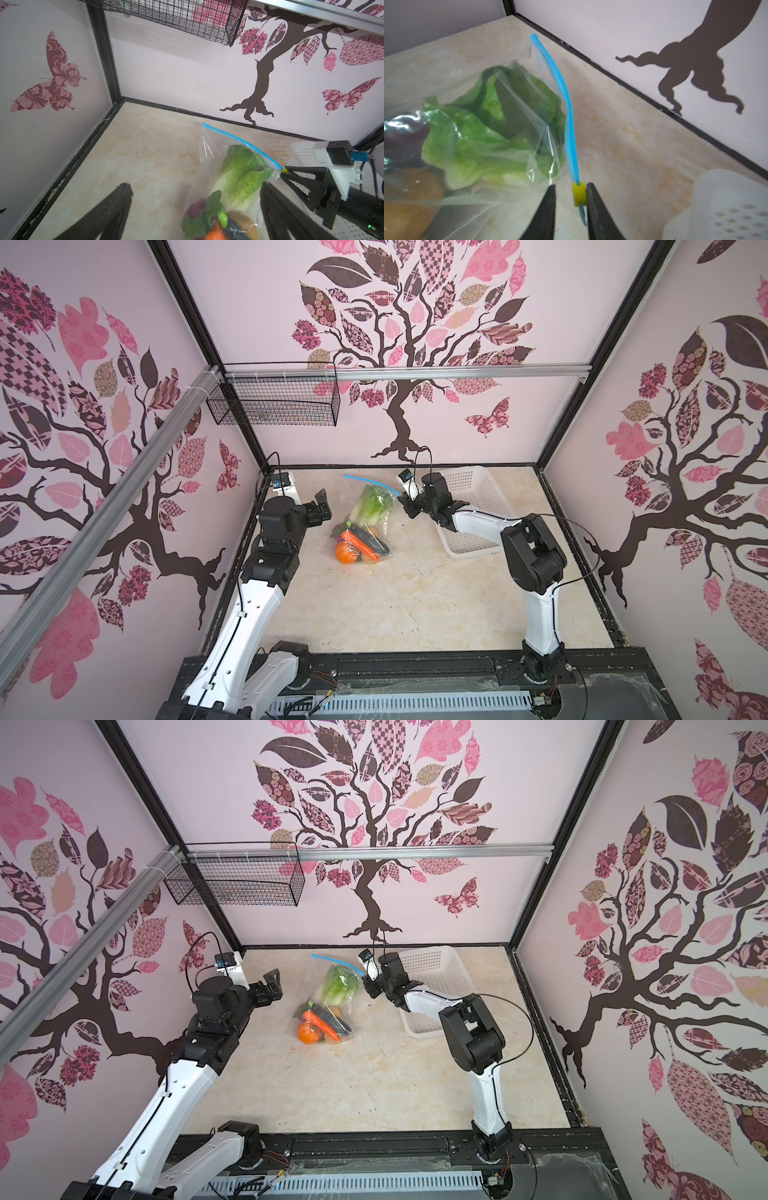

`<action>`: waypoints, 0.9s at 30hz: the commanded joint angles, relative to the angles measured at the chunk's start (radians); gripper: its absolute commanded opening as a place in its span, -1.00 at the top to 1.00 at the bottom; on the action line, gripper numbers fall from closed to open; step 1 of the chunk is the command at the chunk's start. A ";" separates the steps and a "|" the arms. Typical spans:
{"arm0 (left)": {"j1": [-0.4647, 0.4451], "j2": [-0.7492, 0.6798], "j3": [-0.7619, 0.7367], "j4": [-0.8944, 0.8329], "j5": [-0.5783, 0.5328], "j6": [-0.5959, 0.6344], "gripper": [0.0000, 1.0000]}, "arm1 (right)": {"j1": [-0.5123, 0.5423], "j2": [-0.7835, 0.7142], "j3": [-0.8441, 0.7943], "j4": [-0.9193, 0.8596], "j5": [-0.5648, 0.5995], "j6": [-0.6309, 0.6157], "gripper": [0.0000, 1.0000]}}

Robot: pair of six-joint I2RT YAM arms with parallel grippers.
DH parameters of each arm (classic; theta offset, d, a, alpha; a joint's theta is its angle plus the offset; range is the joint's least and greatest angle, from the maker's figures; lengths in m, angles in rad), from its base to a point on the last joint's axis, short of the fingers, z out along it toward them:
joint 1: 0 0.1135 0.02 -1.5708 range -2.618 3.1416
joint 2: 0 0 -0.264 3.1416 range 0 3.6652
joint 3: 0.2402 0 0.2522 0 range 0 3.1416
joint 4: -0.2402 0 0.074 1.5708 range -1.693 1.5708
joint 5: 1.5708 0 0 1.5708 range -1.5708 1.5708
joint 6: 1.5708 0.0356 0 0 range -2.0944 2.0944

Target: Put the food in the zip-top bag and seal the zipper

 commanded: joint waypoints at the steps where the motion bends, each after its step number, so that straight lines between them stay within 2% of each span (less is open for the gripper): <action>1: 0.004 -0.007 -0.017 0.018 0.017 -0.013 -0.97 | 0.000 -0.025 0.041 0.016 0.055 0.028 0.13; 6: 0.004 -0.015 -0.023 0.021 0.012 -0.013 -0.96 | -0.006 -0.191 -0.047 -0.020 0.120 0.039 -0.14; 14: 0.005 0.030 -0.051 0.053 -0.008 -0.023 -0.97 | -0.036 -0.481 -0.307 -0.046 0.243 0.087 -0.62; 18: 0.004 0.070 -0.080 0.087 -0.013 -0.039 -0.96 | -0.109 -0.563 -0.420 -0.060 0.240 0.139 -0.84; 19: 0.004 0.079 -0.086 0.097 -0.012 -0.041 -0.96 | -0.138 -0.575 -0.444 -0.066 0.223 0.161 -0.98; 22: 0.004 0.108 -0.102 0.115 -0.016 -0.041 -0.96 | -0.214 -0.595 -0.521 -0.053 0.198 0.200 -0.99; 27: 0.005 0.144 -0.147 0.175 -0.048 -0.027 -0.96 | -0.302 -0.588 -0.655 0.046 0.194 0.188 -0.99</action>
